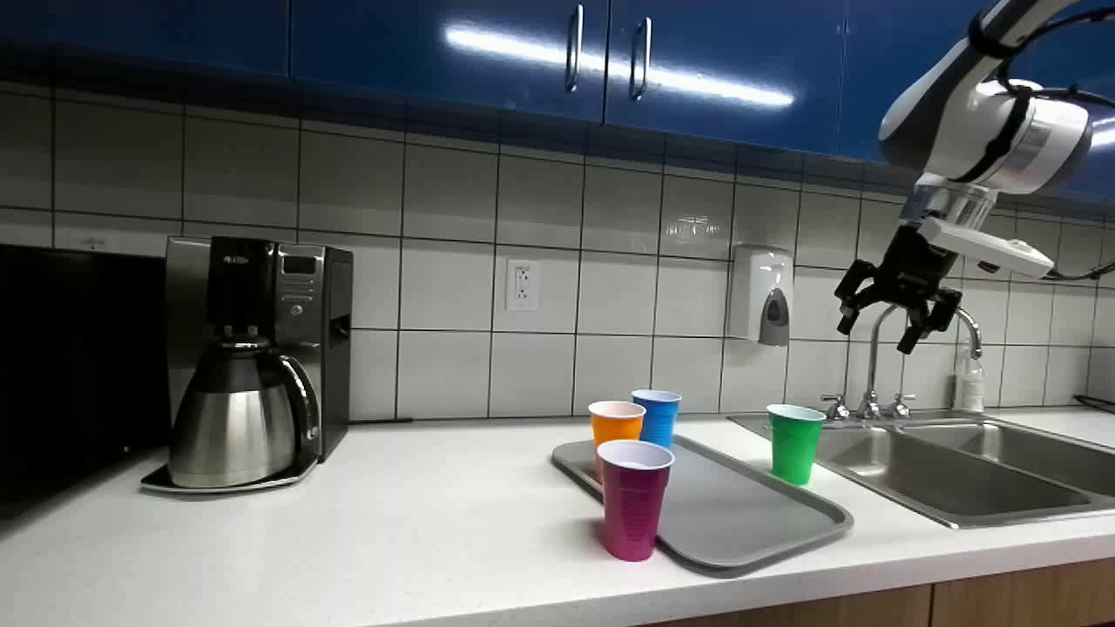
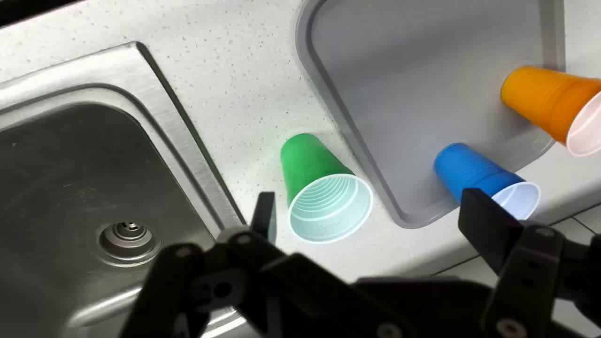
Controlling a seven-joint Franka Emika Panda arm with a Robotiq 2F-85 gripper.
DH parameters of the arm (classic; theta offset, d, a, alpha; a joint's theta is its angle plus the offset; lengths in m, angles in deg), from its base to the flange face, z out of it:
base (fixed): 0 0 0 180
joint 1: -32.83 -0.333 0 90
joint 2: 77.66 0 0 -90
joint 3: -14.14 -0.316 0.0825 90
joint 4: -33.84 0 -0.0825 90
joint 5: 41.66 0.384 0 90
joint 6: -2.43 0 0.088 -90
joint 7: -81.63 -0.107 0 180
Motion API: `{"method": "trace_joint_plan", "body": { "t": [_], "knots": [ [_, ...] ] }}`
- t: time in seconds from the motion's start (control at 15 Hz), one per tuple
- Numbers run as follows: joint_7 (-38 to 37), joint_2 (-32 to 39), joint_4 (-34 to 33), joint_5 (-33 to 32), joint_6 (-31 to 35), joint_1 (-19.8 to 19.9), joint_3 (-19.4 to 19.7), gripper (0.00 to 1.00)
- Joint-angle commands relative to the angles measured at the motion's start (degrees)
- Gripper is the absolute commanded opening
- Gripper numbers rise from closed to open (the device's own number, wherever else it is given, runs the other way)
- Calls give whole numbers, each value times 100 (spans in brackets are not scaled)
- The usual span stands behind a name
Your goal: Put the green and purple cups on the tray
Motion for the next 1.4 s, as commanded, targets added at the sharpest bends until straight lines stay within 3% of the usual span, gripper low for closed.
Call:
{"method": "trace_joint_plan", "body": {
  "t": [0.0,0.67,1.33],
  "knots": [
    [72,30,-10,104,-26,203,-199,100],
    [56,10,155,113,147,137,-373,100],
    [-19,367,409,27,892,97,-757,100]
  ]
}}
